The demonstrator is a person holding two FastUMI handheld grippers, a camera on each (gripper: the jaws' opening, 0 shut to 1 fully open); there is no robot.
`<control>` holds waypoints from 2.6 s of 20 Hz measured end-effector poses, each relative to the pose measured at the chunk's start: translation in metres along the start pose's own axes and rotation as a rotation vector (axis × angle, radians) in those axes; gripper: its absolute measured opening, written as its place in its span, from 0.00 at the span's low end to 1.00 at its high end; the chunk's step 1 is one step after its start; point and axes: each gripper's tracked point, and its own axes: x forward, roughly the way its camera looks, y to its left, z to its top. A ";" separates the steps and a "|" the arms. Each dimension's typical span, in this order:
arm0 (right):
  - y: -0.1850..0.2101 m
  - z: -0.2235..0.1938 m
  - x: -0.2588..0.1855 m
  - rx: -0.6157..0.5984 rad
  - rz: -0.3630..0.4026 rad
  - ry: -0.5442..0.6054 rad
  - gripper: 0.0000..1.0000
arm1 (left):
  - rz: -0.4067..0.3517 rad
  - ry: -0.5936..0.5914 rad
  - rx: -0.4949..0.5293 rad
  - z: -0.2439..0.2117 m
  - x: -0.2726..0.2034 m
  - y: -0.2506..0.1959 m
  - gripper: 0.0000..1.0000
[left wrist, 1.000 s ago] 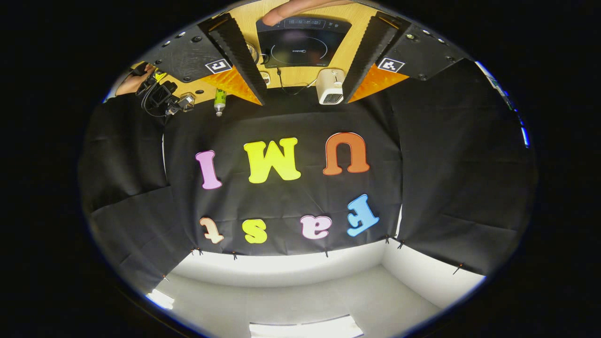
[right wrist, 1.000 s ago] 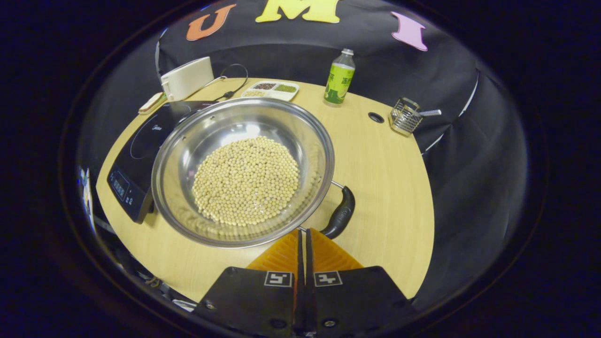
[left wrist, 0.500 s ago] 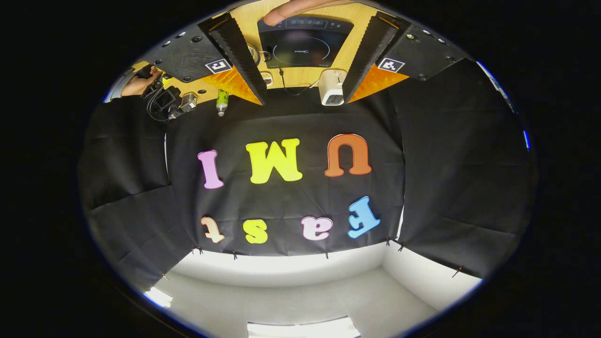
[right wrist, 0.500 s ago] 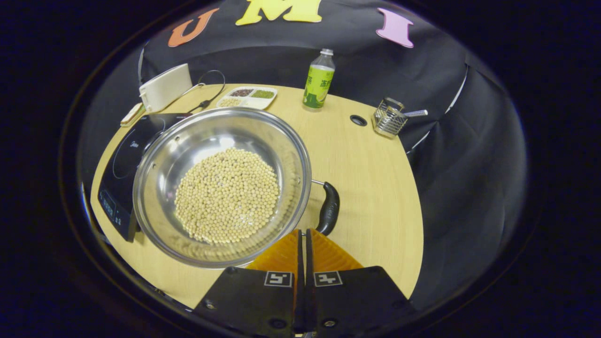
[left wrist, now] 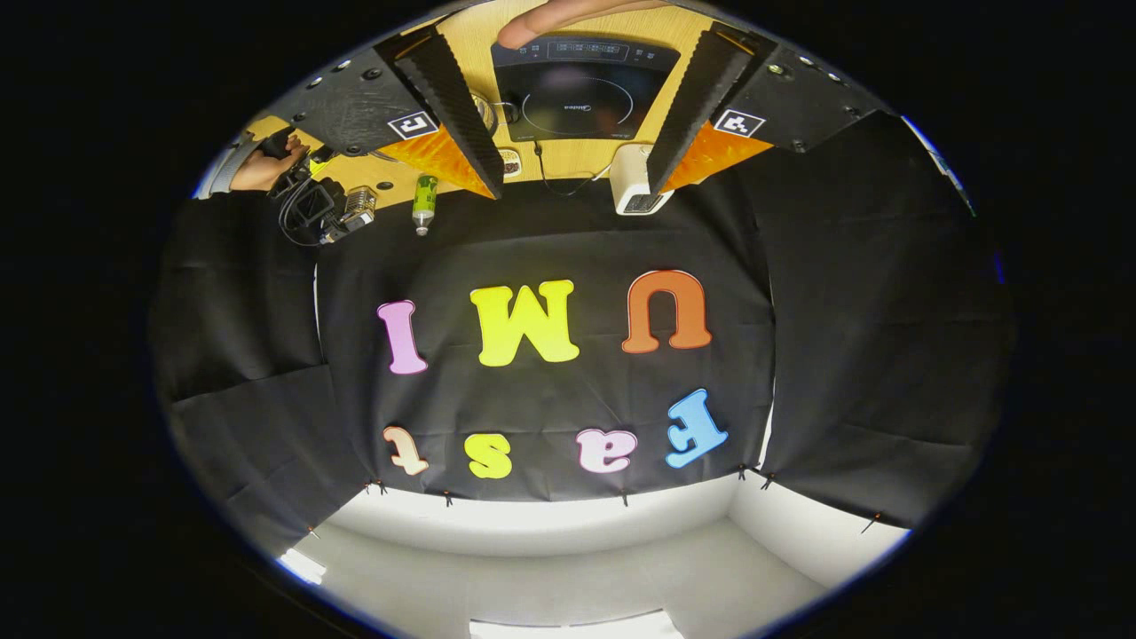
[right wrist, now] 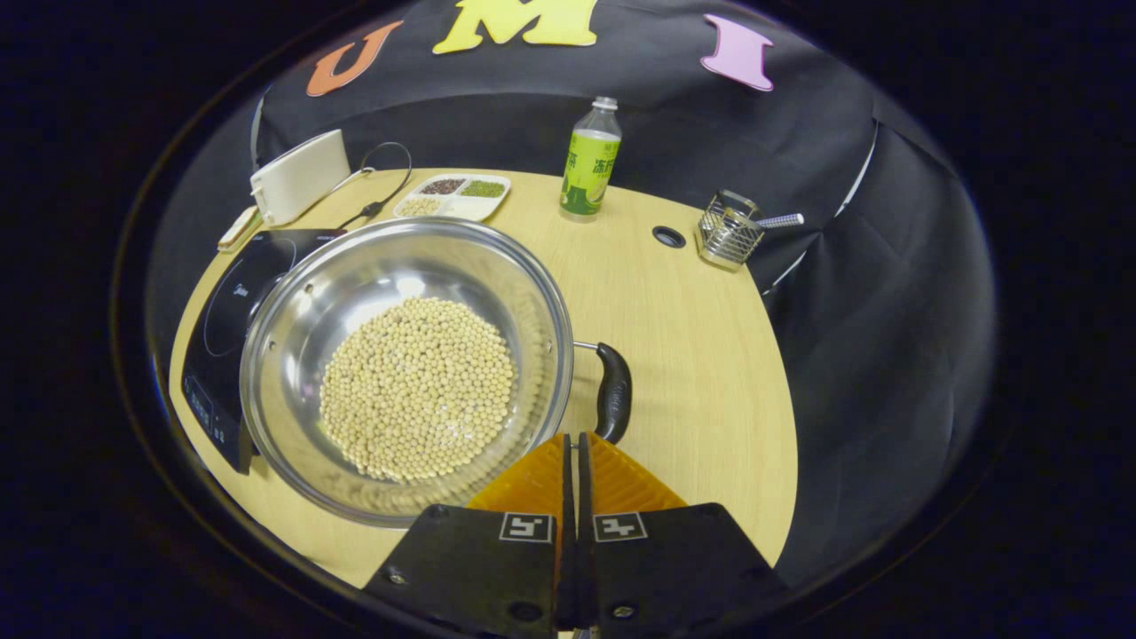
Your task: First push the handle of the pot to place it horizontally, then grasp the pot with both hands and set it on the induction cooktop.
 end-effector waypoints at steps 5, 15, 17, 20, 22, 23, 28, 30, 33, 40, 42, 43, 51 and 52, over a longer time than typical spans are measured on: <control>-0.001 0.005 0.003 0.022 0.039 -0.036 0.04 | -0.017 0.034 0.008 -0.024 0.009 -0.011 0.97; -0.017 -0.008 -0.012 0.146 0.151 -0.116 0.04 | 0.019 0.083 -0.012 -0.056 0.066 -0.016 0.96; -0.014 -0.002 -0.021 0.165 0.191 -0.155 0.02 | 0.020 0.105 -0.010 -0.063 0.079 -0.018 0.97; -0.025 0.012 -0.034 0.157 0.170 -0.247 0.00 | 0.028 0.147 -0.018 -0.083 0.093 -0.023 0.97; -0.023 0.023 -0.045 0.172 0.181 -0.319 0.04 | 0.009 0.181 -0.054 -0.097 0.104 -0.032 0.97; -0.025 0.029 -0.048 0.182 0.187 -0.352 0.04 | -0.007 0.204 -0.073 -0.106 0.112 -0.038 0.97; -0.025 0.038 -0.043 0.221 0.210 -0.389 0.74 | -0.051 0.343 -0.112 -0.152 0.143 -0.058 0.97; -0.021 0.046 -0.043 0.290 0.246 -0.393 0.87 | -0.083 0.400 -0.133 -0.172 0.155 -0.070 0.96; -0.020 0.045 -0.027 0.313 0.264 -0.353 0.98 | -0.106 0.485 -0.142 -0.203 0.168 -0.084 0.96; -0.013 0.040 0.016 0.319 0.279 -0.246 0.96 | -0.125 0.638 -0.144 -0.257 0.183 -0.103 0.96; -0.014 0.037 0.026 0.301 0.266 -0.213 0.95 | -0.129 0.681 -0.146 -0.268 0.184 -0.107 0.95; -0.014 0.036 0.030 0.298 0.260 -0.198 0.96 | -0.134 0.705 -0.145 -0.273 0.185 -0.109 0.95; -0.010 0.036 0.047 0.297 0.231 -0.149 0.87 | -0.155 0.834 -0.188 -0.304 0.189 -0.127 0.86; -0.008 0.037 0.047 0.291 0.236 -0.149 0.84 | -0.137 0.845 -0.181 -0.300 0.185 -0.123 0.79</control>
